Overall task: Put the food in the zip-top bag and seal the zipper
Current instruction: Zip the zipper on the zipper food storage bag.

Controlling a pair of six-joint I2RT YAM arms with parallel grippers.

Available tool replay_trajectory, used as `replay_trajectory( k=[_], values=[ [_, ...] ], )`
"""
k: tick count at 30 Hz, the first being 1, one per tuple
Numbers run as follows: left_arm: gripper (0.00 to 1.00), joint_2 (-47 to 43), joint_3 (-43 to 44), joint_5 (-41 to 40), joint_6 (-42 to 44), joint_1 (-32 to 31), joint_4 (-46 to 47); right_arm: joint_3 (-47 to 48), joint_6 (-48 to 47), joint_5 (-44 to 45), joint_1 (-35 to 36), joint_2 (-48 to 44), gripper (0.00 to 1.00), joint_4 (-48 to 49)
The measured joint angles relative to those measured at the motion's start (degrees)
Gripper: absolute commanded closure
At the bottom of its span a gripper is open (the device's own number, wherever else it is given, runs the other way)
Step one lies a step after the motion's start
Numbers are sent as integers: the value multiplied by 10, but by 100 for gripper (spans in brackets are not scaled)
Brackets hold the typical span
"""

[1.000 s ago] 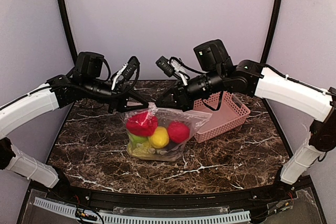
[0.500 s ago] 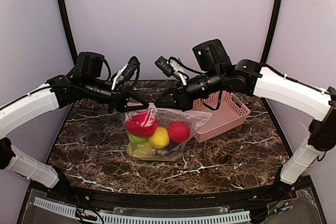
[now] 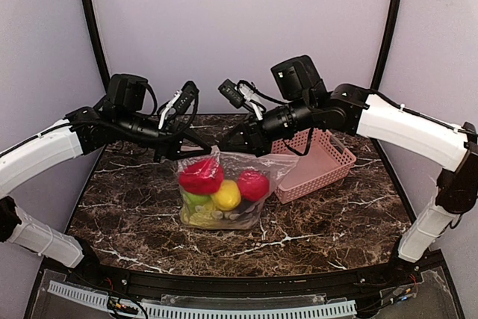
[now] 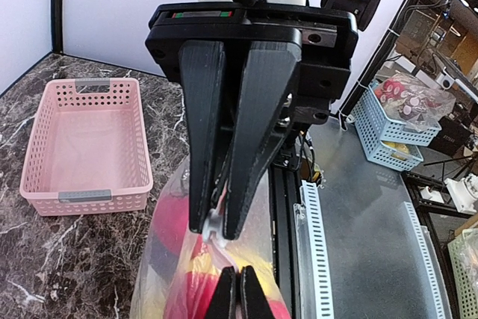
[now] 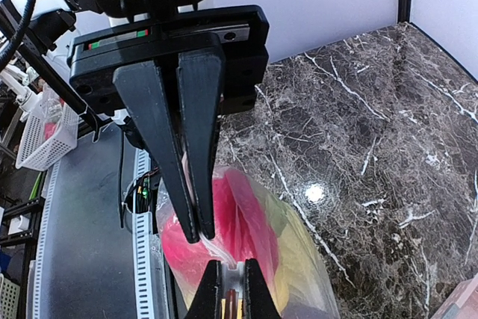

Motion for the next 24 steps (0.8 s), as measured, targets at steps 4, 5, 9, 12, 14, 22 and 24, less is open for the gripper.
replay_trajectory(
  k=[4,5,9,12,14,22,24],
  values=[
    [99,-6,0,-15,15,8,-3,-11,1,7,3,-16,100,1],
    [99,-7,0,-16,17,8,-3,-15,2,10,5,-22,100,2],
    [99,-13,7,-17,31,2,-1,-37,2,21,12,-52,100,15],
    [99,-13,16,-21,38,-3,3,-49,2,29,12,-68,100,27],
    [99,-13,18,-25,42,-6,5,-59,3,35,12,-77,100,36],
    [99,-13,18,-31,51,-8,7,-97,11,45,12,-97,100,63],
    [99,-13,18,-31,53,-8,8,-104,12,45,12,-100,100,68]
  ],
)
